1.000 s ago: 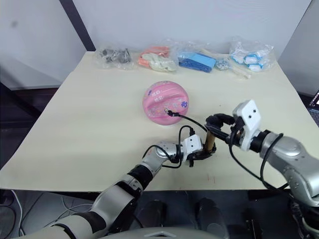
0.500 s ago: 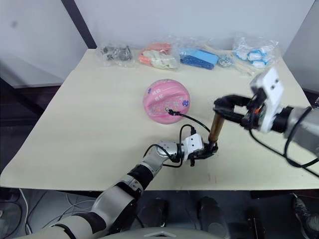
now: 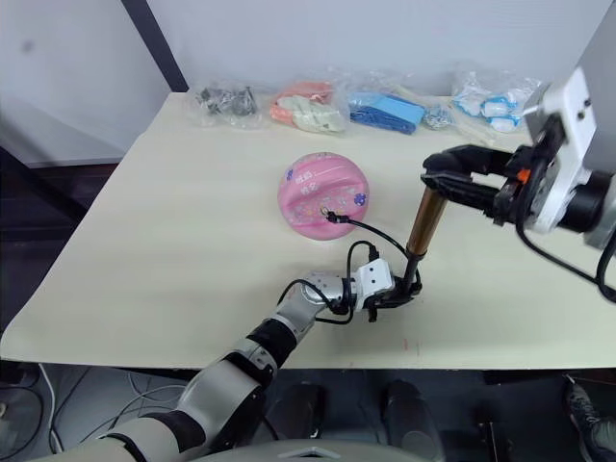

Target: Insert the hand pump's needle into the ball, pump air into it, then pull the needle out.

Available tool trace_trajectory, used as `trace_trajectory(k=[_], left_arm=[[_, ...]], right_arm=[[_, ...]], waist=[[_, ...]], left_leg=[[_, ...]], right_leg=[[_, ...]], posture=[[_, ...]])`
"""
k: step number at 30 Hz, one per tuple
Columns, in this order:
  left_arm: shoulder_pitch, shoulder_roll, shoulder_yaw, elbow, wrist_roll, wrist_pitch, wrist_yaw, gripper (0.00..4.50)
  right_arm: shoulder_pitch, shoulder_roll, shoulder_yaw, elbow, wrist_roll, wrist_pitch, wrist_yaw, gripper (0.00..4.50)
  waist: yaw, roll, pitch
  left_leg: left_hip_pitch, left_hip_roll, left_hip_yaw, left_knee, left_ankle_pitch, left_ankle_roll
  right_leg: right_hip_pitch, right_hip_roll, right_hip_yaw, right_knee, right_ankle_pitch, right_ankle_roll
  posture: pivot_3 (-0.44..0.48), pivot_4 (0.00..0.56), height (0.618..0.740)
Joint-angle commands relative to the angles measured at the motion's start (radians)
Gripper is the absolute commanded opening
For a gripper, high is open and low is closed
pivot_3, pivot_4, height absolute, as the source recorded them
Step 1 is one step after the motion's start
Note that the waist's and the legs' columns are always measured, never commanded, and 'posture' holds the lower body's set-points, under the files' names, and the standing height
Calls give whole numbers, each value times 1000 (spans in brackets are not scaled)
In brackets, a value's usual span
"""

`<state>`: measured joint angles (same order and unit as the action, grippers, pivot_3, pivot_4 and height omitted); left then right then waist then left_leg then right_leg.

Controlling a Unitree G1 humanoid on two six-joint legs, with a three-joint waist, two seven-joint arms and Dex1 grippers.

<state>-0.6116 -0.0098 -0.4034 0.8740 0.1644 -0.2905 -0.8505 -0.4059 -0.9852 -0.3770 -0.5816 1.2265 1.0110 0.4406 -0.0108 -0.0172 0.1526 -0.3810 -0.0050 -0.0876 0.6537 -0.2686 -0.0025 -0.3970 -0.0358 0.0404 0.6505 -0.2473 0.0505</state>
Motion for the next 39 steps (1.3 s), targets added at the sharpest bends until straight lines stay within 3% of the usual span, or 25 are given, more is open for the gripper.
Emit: trace_trajectory(k=[1,7,15,20,26,32,39], left_arm=[[29,14,-34,33,37,28,-14,1082],[35,24,-33,16,33,36,-19,1082],[38,25,-36,-5,29,54,-26,1082],[40,25,-37,-7,30,57,-25,1082],[48,23,-40,-3,32,57,-23,1082],[40,9,-41,3,30,56,-23,1082],[48,9,-41,-7,27,58,-33,1082]], right_arm=[[97,45,77,-30,-110,-47,-3,1938],[293,149,302,2,-371,-203,49,1938],[357,245,489,123,-614,-343,115,1938],[275,219,318,45,-506,-278,108,1938],[64,134,119,-6,-227,-99,71,1938],[-121,10,18,37,-23,28,42,1938],[-314,-94,0,123,112,84,-20,1938]], waist=[[-3,0,-1],[-5,-7,-8],[-10,-11,-13],[-10,-9,-12],[-3,1,-1],[1,3,0],[3,4,1]], left_leg=[[1,0,0,0,0,0],[4,1,0,0,0,0],[18,5,1,-3,0,0],[21,8,-1,-5,0,0],[15,6,0,-4,0,0],[1,5,0,-3,0,0],[-1,1,-1,-2,0,0]], right_leg=[[1,0,0,0,0,0],[3,2,0,1,-2,3],[14,6,0,-1,-4,1],[18,9,-1,-4,-5,1],[14,6,-1,-5,-3,-1],[2,4,-1,-5,-1,-3],[1,0,-2,-5,-1,-2]], posture=[[0,150,740],[0,150,740],[0,150,740],[0,150,740],[0,150,740],[0,150,740],[0,150,740]])
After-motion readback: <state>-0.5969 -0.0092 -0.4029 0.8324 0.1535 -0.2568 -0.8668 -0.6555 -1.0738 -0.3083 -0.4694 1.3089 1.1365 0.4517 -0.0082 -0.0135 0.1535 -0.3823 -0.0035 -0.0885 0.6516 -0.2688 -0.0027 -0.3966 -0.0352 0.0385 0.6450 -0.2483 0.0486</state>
